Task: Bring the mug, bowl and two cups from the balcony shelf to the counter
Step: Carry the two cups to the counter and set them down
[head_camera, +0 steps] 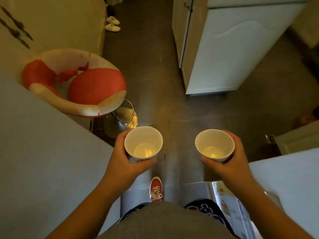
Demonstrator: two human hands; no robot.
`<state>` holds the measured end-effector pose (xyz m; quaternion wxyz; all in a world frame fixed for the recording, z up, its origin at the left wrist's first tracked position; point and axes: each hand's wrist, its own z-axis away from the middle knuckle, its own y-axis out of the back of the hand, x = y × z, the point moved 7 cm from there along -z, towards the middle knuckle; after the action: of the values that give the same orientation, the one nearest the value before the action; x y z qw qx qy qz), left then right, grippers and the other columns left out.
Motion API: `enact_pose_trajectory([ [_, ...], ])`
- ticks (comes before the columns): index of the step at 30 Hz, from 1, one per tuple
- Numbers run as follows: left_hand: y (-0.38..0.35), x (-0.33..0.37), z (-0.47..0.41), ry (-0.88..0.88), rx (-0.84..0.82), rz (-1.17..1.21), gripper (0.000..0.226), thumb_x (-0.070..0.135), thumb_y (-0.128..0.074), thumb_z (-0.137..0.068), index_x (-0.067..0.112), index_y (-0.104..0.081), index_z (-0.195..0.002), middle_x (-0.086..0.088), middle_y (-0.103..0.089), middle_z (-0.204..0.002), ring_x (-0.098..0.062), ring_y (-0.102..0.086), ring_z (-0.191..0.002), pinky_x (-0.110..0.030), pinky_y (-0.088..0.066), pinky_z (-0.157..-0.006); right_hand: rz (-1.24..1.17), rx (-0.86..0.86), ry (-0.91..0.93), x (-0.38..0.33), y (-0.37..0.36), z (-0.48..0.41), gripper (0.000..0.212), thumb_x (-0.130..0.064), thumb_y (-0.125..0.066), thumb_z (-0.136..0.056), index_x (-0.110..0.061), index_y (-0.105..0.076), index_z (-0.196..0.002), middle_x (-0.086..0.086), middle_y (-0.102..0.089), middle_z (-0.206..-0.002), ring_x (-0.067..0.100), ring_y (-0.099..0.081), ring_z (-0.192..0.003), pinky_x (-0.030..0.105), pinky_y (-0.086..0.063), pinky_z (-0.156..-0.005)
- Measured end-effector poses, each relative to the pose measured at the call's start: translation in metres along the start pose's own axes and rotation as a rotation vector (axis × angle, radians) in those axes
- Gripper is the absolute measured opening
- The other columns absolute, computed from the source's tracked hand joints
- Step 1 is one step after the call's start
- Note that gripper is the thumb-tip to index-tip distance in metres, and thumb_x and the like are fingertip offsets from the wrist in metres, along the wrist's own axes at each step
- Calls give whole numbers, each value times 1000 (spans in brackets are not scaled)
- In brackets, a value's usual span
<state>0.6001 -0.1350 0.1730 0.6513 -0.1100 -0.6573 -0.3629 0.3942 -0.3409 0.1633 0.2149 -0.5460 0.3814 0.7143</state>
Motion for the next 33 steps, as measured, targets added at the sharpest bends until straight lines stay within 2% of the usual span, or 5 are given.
enact_pose_trajectory([
  [8,-99,35,-127,-75,-278,-15,73,-1,-83,-66,41,-42,-110,26,-48,-111,28,-48,-98,2,-45,-71,45,279,-73,24,79,-49,80,-36,-90,-54,-42,-43,-118,-38,-48,-109,-22,-52,-99,6,-40,-73],
  [12,-175,62,-185,-64,-407,-22,74,33,-89,-60,42,-43,-117,35,-53,-109,22,-52,-102,-5,-49,-77,45,328,-158,55,128,-72,88,-31,-90,-57,-45,-41,-129,-47,-51,-110,-17,-53,-107,15,-45,-83],
  [17,-279,104,-261,-88,-524,-16,76,39,-88,-56,42,-44,-117,25,-52,-116,12,-55,-105,-8,-52,-71,-134,530,-222,75,195,-134,83,-83,-71,-31,-63,-53,-109,-50,-59,-97,-16,-60,-96,4,-50,-77],
  [27,-356,155,-370,-84,-565,-88,79,39,-84,-52,52,-41,-117,28,-51,-117,9,-55,-106,-9,-52,-68,-74,480,-243,90,265,-273,92,-1,-89,-57,-17,-40,-132,5,-53,-128,19,-54,-113,42,-48,-96],
  [33,-407,164,-462,-74,-595,-131,75,31,-83,-56,49,-42,-117,32,-51,-115,3,-57,-106,-22,-48,-82,-74,563,-279,105,299,-373,92,-7,-92,-53,-28,-42,-128,-15,-54,-118,-4,-55,-105,20,-43,-87],
])
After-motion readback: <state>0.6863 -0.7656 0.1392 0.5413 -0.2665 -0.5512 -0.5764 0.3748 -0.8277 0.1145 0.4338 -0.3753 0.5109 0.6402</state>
